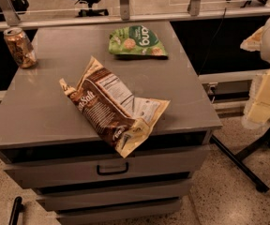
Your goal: Move brown chip bag near orange can
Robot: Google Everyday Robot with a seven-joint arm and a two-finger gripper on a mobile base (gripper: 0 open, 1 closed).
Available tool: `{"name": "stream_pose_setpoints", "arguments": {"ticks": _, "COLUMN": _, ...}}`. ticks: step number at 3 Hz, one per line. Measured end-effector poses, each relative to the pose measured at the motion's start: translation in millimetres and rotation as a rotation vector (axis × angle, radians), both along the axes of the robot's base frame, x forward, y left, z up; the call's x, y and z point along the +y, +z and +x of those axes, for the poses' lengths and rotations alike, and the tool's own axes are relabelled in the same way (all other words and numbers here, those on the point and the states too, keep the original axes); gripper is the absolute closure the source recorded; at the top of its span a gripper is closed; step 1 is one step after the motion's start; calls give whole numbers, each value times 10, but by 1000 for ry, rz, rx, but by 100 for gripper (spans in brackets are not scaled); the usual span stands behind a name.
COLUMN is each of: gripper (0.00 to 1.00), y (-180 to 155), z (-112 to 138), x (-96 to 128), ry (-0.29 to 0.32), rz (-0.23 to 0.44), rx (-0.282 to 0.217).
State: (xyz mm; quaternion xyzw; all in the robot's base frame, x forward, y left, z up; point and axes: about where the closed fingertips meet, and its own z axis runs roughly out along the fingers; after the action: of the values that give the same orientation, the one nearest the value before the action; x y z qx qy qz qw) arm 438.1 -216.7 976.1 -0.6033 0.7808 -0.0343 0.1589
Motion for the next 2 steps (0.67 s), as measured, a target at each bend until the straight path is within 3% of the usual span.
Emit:
{"name": "stream_pose_setpoints", "arguments": {"ticks": 1, "gripper": 0, "y": 5, "z": 4, "x": 6, "ry": 1, "rz": 1, "rx": -3}}
{"name": "stream_pose_setpoints", "arguments": {"ticks": 2, "gripper": 0, "y": -88, "z": 139, "x": 244, "ry": 43, "rz": 24, "rx": 0}}
